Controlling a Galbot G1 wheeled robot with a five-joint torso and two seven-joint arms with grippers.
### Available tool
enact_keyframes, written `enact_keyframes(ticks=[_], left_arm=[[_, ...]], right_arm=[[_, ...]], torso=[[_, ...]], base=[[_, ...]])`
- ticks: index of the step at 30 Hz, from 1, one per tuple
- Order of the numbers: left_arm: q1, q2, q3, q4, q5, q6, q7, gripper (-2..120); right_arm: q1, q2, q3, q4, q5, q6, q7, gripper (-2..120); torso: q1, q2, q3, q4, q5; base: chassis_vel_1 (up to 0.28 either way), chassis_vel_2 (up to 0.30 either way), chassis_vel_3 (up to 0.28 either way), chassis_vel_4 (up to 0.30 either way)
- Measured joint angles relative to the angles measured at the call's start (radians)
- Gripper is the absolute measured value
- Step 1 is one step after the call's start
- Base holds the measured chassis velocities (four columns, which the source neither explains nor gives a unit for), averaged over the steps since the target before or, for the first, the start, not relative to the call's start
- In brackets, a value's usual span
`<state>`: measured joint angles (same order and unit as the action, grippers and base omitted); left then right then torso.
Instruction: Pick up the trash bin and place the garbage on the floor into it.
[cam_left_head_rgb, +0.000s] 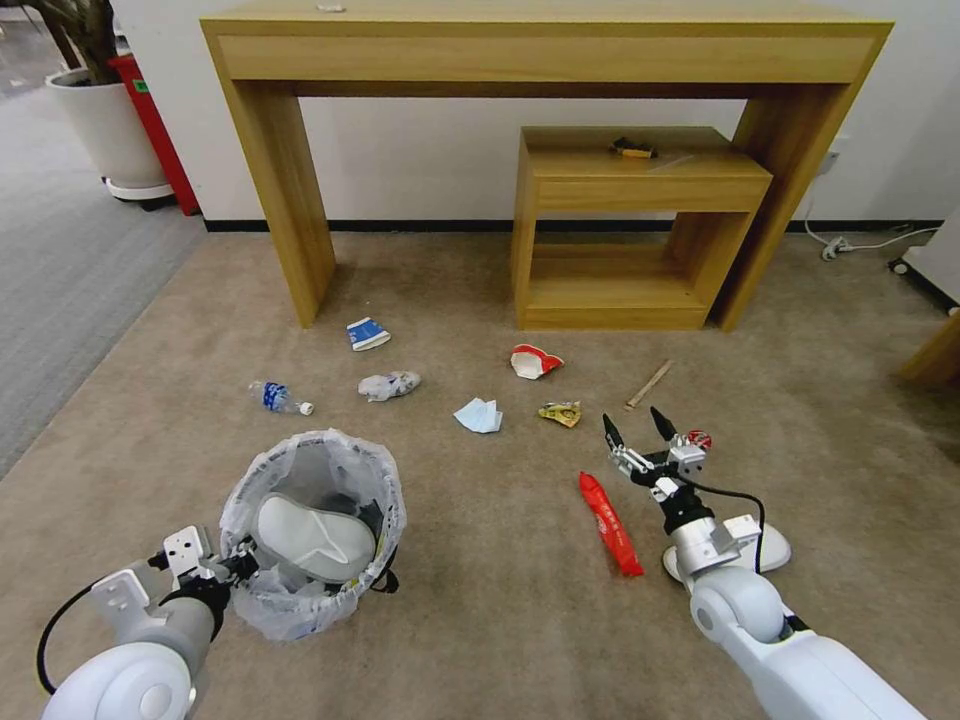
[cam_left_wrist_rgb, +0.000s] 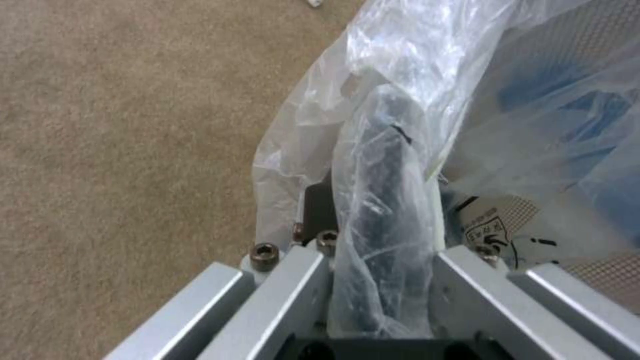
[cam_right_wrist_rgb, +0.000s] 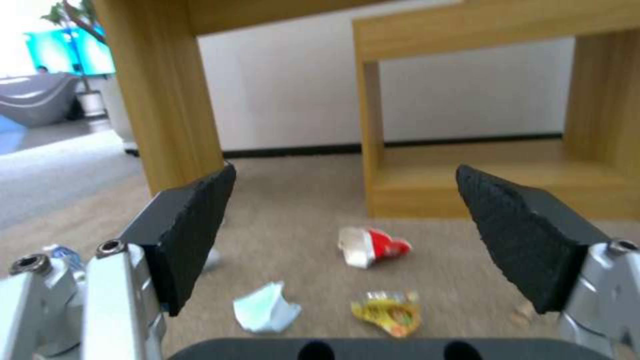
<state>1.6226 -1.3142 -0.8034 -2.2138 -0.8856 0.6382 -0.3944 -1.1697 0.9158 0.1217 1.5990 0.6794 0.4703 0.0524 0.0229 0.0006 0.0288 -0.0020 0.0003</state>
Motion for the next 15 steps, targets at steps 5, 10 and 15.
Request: enact_keyframes(ticks=[5, 10, 15], left_arm=[[0.001, 0.001, 0.0, -0.001, 0.0, 0.0, 0.0, 0], [0.001, 0.003, -0.001, -0.001, -0.001, -0.003, 0.002, 0], [0.001, 0.002, -0.001, 0.0, -0.001, -0.003, 0.003, 0]], right_arm=[[-0.018, -0.005, -0.012, -0.043, 0.019, -0.016, 0.026, 91], [-0.052, -0.03, -0.026, -0.085, 0.064, -0.066, 0.046, 98], [-0.076, -0.052, -0.064, -0.15, 0.11, -0.11, 0.056, 100]], torso=[[0.0, 0.0, 0.0, 0.0002, -0.0001], [0.0, 0.0, 0.0, 0.0, 0.0], [0.0, 0.0, 0.0, 0.0, 0.0]], base=[[0.0, 0.0, 0.0, 0.0], [0.0, 0.0, 0.0, 0.0], [0.0, 0.0, 0.0, 0.0]])
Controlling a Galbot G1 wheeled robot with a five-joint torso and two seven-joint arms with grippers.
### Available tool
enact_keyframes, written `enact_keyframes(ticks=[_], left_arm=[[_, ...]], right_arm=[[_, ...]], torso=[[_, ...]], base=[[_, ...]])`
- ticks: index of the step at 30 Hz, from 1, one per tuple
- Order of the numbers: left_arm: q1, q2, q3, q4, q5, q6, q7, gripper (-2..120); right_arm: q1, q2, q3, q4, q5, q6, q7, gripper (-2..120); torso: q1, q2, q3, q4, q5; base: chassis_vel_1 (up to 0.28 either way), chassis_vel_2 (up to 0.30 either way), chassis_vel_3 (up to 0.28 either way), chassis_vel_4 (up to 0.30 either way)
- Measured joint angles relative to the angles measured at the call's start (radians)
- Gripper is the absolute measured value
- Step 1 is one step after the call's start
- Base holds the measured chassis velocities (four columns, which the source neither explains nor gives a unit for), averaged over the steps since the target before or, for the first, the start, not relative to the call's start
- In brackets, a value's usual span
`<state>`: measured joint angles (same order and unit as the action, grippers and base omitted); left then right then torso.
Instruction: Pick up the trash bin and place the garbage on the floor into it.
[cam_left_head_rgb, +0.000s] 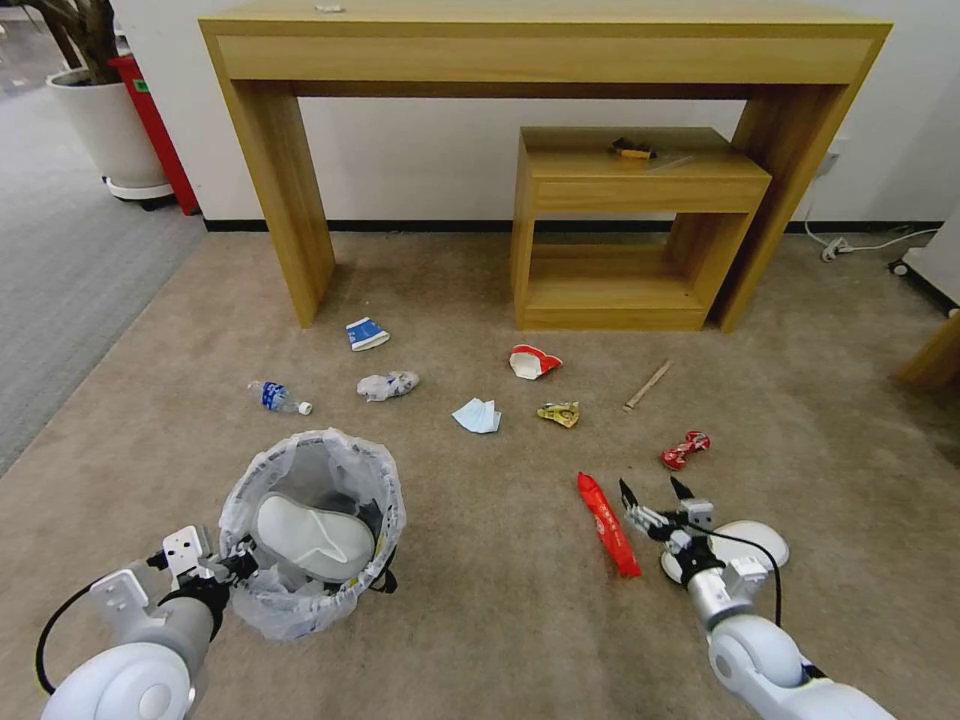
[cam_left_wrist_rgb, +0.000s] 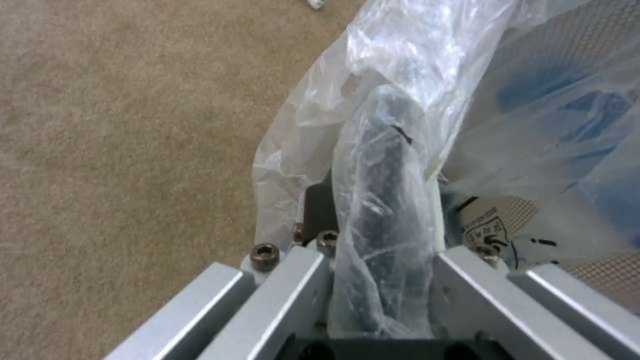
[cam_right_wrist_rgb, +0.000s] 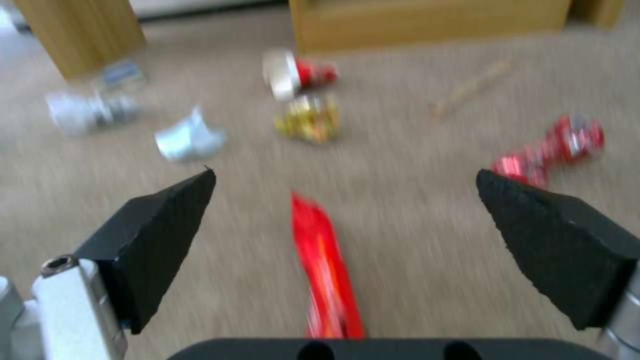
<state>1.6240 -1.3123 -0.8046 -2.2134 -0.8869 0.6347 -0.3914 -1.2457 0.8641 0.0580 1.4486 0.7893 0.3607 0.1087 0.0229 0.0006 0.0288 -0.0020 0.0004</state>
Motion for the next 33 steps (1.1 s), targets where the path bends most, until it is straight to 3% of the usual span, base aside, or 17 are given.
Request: enact_keyframes(ticks=[33], left_arm=[[0.023, -0.011, -0.005, -0.06, -0.003, -0.001, -0.001, 0]], right_arm=[[0.204, 0.103, -0.222, -0.358, 0.049, -0.038, -0.019, 97]], torso=[[0.0, 0.0, 0.0, 0.0, -0.0001]], base=[[0.0, 0.0, 0.0, 0.0]])
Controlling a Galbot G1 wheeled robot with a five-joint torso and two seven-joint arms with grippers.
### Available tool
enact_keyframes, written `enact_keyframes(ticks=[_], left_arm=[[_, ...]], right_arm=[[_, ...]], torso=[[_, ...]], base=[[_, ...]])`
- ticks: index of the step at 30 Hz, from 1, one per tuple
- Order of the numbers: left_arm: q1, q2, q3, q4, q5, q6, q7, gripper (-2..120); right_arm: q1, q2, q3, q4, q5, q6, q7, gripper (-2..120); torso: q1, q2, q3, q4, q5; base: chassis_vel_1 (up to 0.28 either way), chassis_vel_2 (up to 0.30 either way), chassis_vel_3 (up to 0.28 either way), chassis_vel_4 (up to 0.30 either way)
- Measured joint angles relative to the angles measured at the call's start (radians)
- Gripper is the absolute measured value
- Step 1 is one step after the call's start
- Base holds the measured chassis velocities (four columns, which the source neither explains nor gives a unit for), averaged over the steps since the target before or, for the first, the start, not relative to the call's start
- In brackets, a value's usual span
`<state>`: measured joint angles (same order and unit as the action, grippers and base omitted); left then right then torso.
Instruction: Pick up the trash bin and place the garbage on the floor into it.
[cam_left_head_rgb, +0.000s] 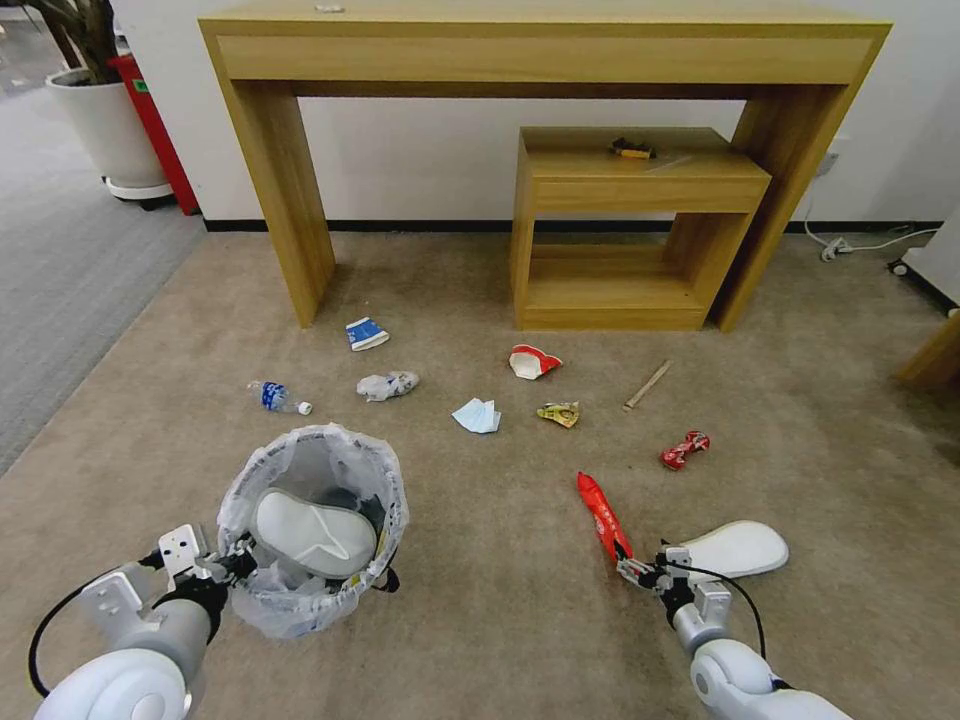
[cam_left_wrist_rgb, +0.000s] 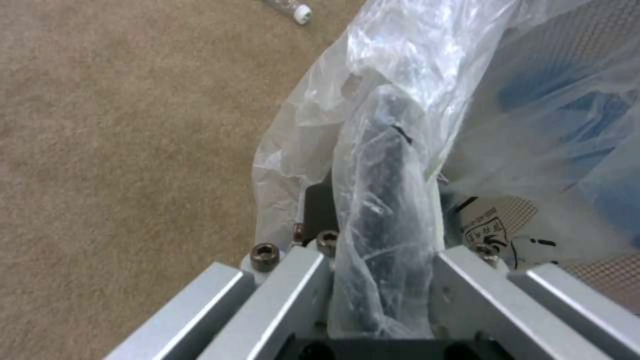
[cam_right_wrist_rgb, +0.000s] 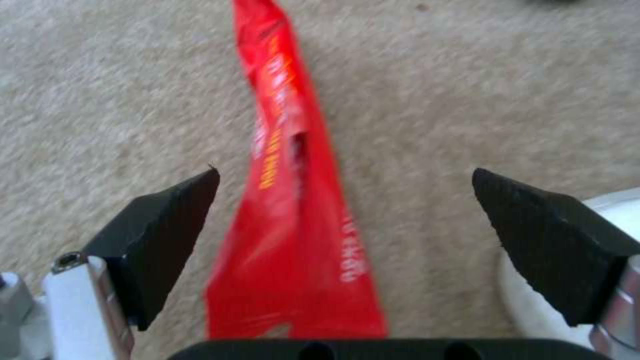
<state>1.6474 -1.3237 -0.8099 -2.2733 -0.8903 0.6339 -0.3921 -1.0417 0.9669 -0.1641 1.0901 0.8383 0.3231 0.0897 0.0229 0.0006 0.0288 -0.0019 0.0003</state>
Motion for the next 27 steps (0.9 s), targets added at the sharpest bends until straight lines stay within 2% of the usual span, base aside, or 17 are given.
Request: enact_keyframes(ticks=[3, 7, 13, 14, 19, 22, 23, 26, 27], left_arm=[[-0.002, -0.002, 0.002, 0.0, 0.0, 0.0, -0.001, 0], [-0.003, -0.002, 0.002, 0.0, 0.0, 0.0, -0.001, 0], [-0.004, 0.003, 0.0, -0.001, -0.002, -0.001, -0.001, 0], [-0.005, 0.004, 0.0, -0.001, -0.004, -0.002, -0.001, 0], [-0.006, 0.005, 0.002, -0.001, -0.004, -0.004, 0.0, 0], [-0.005, 0.006, 0.003, -0.002, -0.004, -0.006, 0.0, 0], [-0.005, 0.006, 0.003, -0.002, -0.004, -0.006, 0.0, 0], [-0.005, 0.006, 0.004, -0.002, -0.004, -0.007, 0.001, 0], [-0.005, 0.006, 0.004, -0.002, -0.004, -0.007, 0.001, 0]], right_arm=[[0.008, 0.015, -0.014, -0.019, -0.01, 0.007, -0.006, 95], [0.019, 0.035, -0.031, -0.049, -0.025, 0.015, -0.016, 85], [0.038, 0.055, -0.042, -0.092, -0.032, 0.022, -0.022, 81], [0.046, 0.063, -0.045, -0.108, -0.036, 0.025, -0.024, 75], [0.06, 0.082, -0.045, -0.14, -0.044, 0.029, -0.028, 63], [0.065, 0.095, -0.042, -0.165, -0.056, 0.037, -0.035, 50], [0.065, 0.095, -0.042, -0.165, -0.056, 0.037, -0.035, 50], [0.063, 0.103, -0.037, -0.171, -0.065, 0.044, -0.04, 32], [0.063, 0.103, -0.037, -0.171, -0.065, 0.044, -0.04, 32]], torso=[[0.0, 0.0, 0.0, 0.0001, -0.0001], [0.0, 0.0, 0.0, 0.0, 0.0], [0.0, 0.0, 0.0, 0.0, -0.0001], [0.0, 0.0, 0.0, 0.0, 0.0], [0.0, 0.0, 0.0, 0.0001, -0.0001], [0.0, 0.0, 0.0, -0.0001, -0.0003], [0.0, 0.0, 0.0, -0.0001, -0.0003], [0.0, 0.0, 0.0, 0.0, -0.0003], [0.0, 0.0, 0.0, 0.0, -0.0003]], base=[[0.0, 0.0, 0.0, 0.0], [0.0, 0.0, 0.0, 0.0], [0.0, 0.0, 0.0, 0.0], [0.0, 0.0, 0.0, 0.0], [0.0, 0.0, 0.0, 0.0], [0.0, 0.0, 0.0, 0.0], [0.0, 0.0, 0.0, 0.0], [0.0, 0.0, 0.0, 0.0], [0.0, 0.0, 0.0, 0.0]])
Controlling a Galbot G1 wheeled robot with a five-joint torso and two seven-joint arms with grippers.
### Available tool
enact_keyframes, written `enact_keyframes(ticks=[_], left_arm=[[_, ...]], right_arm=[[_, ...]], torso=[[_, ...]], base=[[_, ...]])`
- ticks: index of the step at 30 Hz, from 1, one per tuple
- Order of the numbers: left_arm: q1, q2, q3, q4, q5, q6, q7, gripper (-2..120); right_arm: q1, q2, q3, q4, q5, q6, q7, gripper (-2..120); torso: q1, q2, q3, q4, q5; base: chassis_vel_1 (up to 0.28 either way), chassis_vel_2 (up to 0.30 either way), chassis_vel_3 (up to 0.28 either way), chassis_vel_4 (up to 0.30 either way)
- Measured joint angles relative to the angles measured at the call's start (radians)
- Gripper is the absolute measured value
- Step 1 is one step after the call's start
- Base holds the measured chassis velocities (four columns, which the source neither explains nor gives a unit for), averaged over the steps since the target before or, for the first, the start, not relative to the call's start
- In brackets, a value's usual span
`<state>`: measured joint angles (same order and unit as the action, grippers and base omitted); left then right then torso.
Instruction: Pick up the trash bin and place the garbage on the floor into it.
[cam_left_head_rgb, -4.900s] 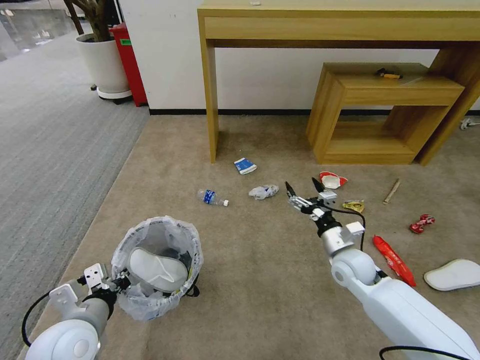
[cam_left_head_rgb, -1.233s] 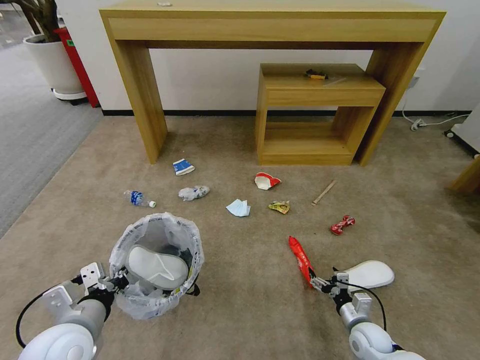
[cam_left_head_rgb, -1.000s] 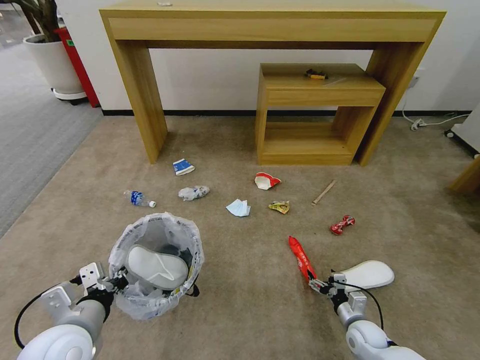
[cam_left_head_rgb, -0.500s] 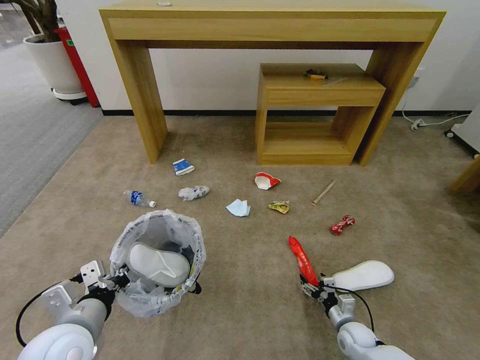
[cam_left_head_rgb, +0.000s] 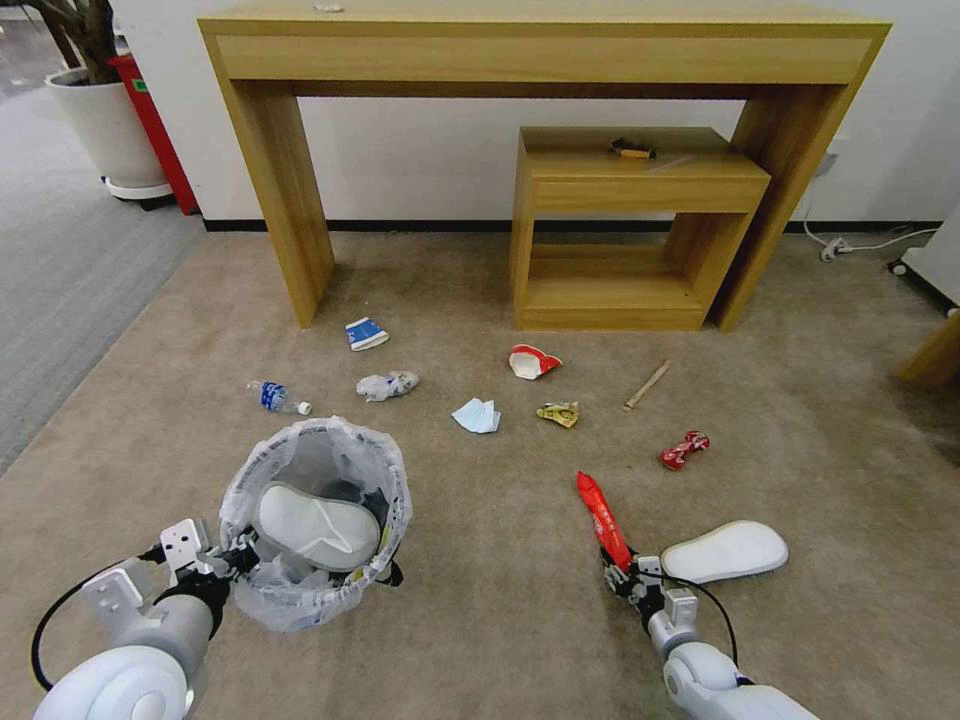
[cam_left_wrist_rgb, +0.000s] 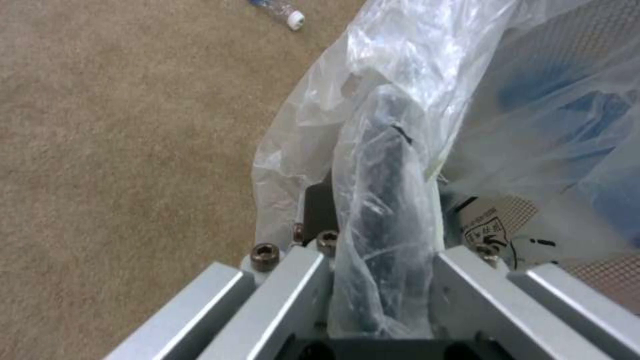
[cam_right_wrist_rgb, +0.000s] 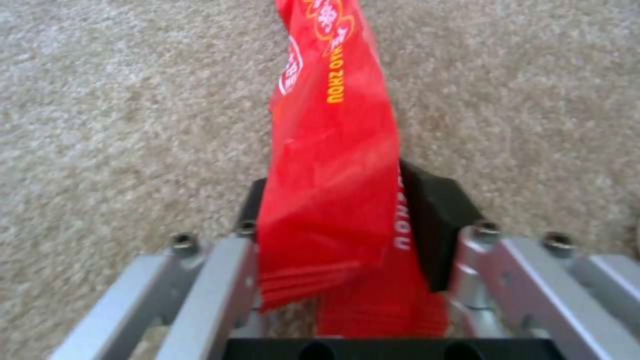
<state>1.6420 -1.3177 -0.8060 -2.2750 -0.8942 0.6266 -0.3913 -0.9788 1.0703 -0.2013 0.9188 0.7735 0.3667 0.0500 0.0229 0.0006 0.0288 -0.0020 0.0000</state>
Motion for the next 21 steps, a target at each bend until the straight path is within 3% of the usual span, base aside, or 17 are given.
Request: enact_keyframes(ticks=[7, 21], left_arm=[[0.002, -0.003, 0.002, 0.001, 0.002, -0.004, 0.002, 0], [-0.008, -0.005, 0.007, 0.042, 0.014, -0.006, 0.003, 0]], right_arm=[[-0.001, 0.01, 0.004, -0.01, -0.015, 0.011, -0.007, 5], [-0.031, -0.042, 0.025, 0.069, -0.031, 0.054, -0.049, 0]], torso=[[0.0, 0.0, 0.0, 0.0001, 0.0003], [0.0, 0.0, 0.0, 0.0001, 0.0004]], base=[[0.0, 0.0, 0.0, 0.0], [0.0, 0.0, 0.0, 0.0]])
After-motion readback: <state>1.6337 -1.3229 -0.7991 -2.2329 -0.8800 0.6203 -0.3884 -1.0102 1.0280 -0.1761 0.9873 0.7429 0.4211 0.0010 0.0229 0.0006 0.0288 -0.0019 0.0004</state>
